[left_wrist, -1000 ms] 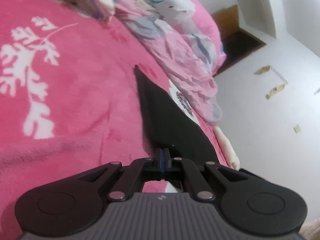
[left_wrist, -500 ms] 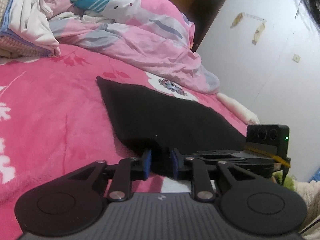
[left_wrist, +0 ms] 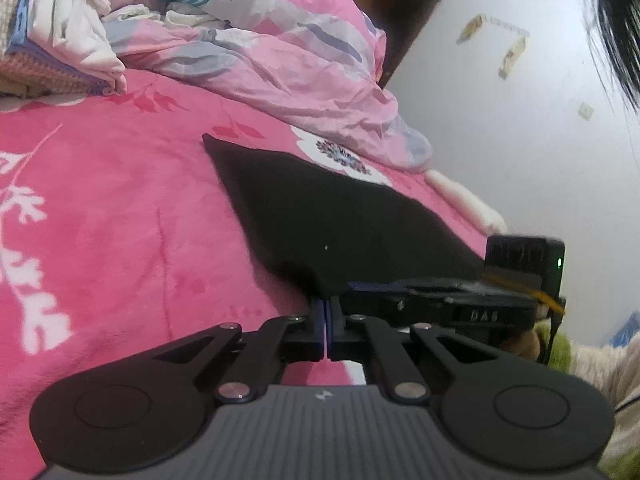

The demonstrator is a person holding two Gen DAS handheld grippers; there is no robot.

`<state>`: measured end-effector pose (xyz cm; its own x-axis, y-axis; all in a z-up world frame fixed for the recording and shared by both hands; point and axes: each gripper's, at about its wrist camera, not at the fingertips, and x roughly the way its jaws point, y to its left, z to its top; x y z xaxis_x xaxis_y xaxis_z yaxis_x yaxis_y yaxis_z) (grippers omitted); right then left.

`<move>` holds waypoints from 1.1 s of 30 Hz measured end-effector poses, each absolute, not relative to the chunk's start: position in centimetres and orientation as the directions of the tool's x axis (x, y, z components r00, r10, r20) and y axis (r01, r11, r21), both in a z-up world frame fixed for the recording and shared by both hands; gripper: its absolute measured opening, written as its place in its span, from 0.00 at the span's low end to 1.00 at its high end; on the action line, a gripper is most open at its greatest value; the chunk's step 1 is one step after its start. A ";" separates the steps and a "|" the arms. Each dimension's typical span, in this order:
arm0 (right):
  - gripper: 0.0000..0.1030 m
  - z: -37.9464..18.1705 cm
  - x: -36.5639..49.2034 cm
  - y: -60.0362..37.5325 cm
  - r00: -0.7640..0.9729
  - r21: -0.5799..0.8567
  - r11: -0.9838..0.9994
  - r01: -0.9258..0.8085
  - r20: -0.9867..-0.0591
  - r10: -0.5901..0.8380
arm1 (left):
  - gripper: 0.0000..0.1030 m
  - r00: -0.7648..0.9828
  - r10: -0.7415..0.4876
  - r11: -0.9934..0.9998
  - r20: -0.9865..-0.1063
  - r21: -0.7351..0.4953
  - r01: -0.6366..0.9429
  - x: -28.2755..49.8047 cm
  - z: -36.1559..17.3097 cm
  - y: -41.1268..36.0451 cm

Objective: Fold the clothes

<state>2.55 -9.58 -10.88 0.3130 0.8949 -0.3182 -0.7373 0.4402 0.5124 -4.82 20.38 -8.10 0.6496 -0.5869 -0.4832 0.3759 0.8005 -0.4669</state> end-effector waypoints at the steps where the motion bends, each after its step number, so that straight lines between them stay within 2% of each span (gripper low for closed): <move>1: 0.05 -10.9 2.5 -9.5 0.313 0.509 0.441 -0.739 -0.320 0.894 | 0.01 0.647 -0.583 0.805 -0.491 -0.459 0.377 -5.0 -8.1 20.5; 11: 0.09 -10.2 1.9 -9.1 0.291 0.469 0.421 -0.776 -0.326 0.899 | 0.00 0.629 -0.542 0.840 -0.557 -0.385 0.383 -6.4 -8.3 21.8; 15: 0.09 -9.1 0.7 -8.5 0.246 0.421 0.387 -0.820 -0.352 0.903 | 0.02 0.650 -0.561 0.817 -0.512 -0.472 0.332 -6.5 -8.3 23.0; 19: 0.09 -7.4 -0.4 -8.4 0.223 0.406 0.352 -0.843 -0.332 0.917 | 0.10 0.676 -0.561 0.794 -0.478 -0.543 0.274 -6.3 -8.3 24.2; 21: 0.09 -6.8 -0.5 -8.4 0.273 0.389 0.395 -0.832 -0.333 0.903 | 0.11 0.691 -0.552 0.791 -0.467 -0.555 0.257 -6.4 -8.1 24.5; 25: 0.08 -7.7 -0.4 -6.5 0.371 0.309 0.525 -0.793 -0.439 0.818 | 0.15 0.715 -0.537 0.792 -0.448 -0.560 0.244 -6.8 -7.5 24.7; 28: 0.08 -8.6 -3.0 -3.8 0.304 0.259 0.455 -0.852 -0.461 0.834 | 0.21 0.736 -0.517 0.799 -0.436 -0.555 0.232 -7.1 -7.0 24.7; 31: 0.08 -8.5 -6.2 -2.2 0.262 0.184 0.383 -0.905 -0.465 0.845 | 0.22 0.750 -0.508 0.803 -0.423 -0.549 0.234 -7.1 -6.6 24.1; 33: 0.08 -8.2 -7.2 -2.9 0.284 0.184 0.405 -0.896 -0.463 0.840 | 0.22 0.746 -0.522 0.800 -0.414 -0.540 0.261 -6.9 -6.4 22.9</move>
